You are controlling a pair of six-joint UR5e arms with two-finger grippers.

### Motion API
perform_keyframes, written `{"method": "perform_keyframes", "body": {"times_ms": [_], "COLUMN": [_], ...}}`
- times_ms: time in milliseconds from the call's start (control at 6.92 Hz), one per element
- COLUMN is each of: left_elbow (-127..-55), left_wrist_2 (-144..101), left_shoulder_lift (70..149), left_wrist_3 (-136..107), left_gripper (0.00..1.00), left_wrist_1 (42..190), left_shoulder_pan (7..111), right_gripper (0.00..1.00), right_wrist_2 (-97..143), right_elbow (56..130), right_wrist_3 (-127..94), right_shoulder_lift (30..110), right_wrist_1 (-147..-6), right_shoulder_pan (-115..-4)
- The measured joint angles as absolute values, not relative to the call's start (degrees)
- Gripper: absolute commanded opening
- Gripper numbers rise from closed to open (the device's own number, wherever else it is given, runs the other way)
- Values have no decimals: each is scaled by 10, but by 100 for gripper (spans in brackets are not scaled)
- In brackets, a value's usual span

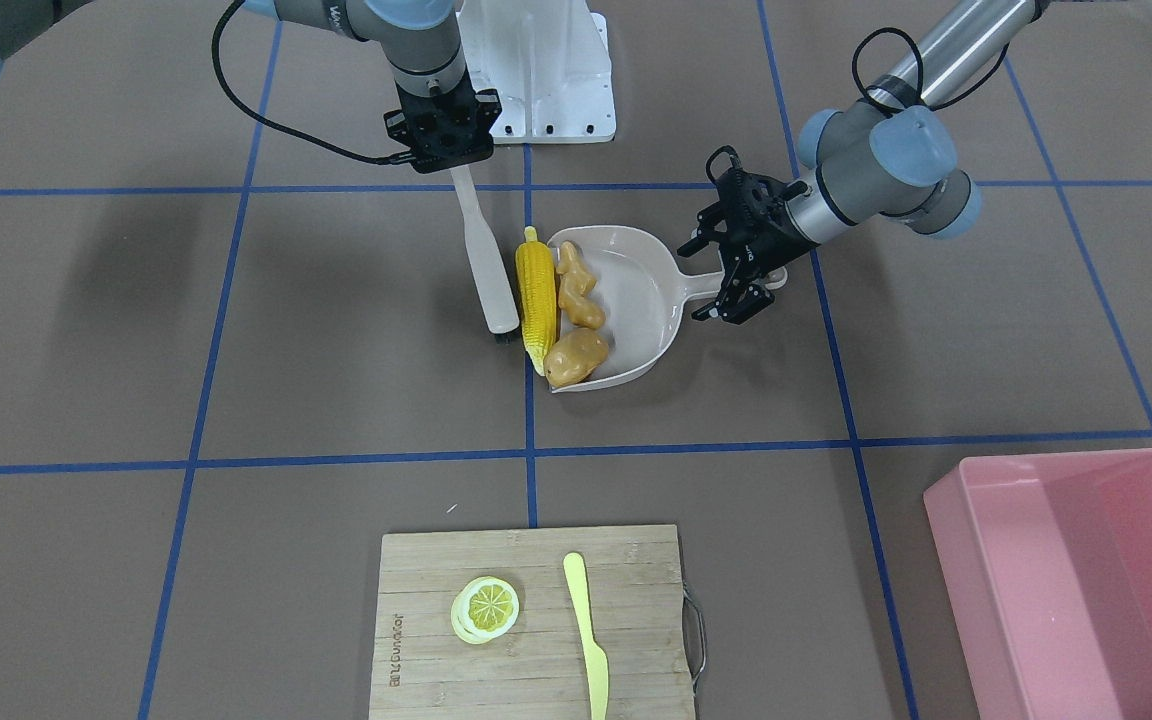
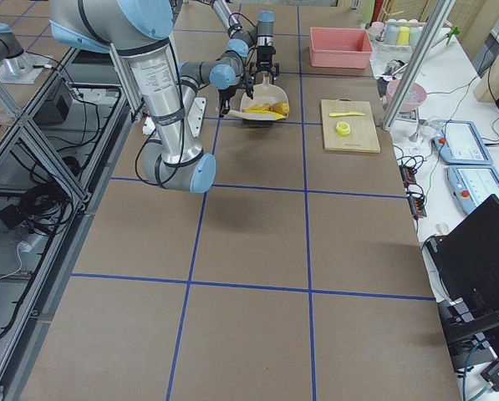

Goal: Sweep and dump trash into bin
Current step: 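Sweep the brush again, pushing the food deeper into the dustpan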

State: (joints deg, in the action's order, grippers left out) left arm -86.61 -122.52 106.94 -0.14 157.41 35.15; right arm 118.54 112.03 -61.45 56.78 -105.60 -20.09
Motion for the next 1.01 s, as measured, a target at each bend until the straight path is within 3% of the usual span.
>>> {"method": "perform_keyframes", "body": {"times_ms": [1011], "left_elbow": [-865], "left_wrist_2": [-1225], "left_shoulder_lift": [1069], "left_wrist_3": [-1], "left_gripper": [98], "left_wrist_1": [1574], "left_shoulder_pan": [352], "right_gripper": [0], "right_wrist_2": [1187], "right_elbow": [1054], "right_wrist_3": [-614], "right_shoulder_lift": [492], "right_wrist_1": [-1056], "right_shoulder_pan": [-204]}}
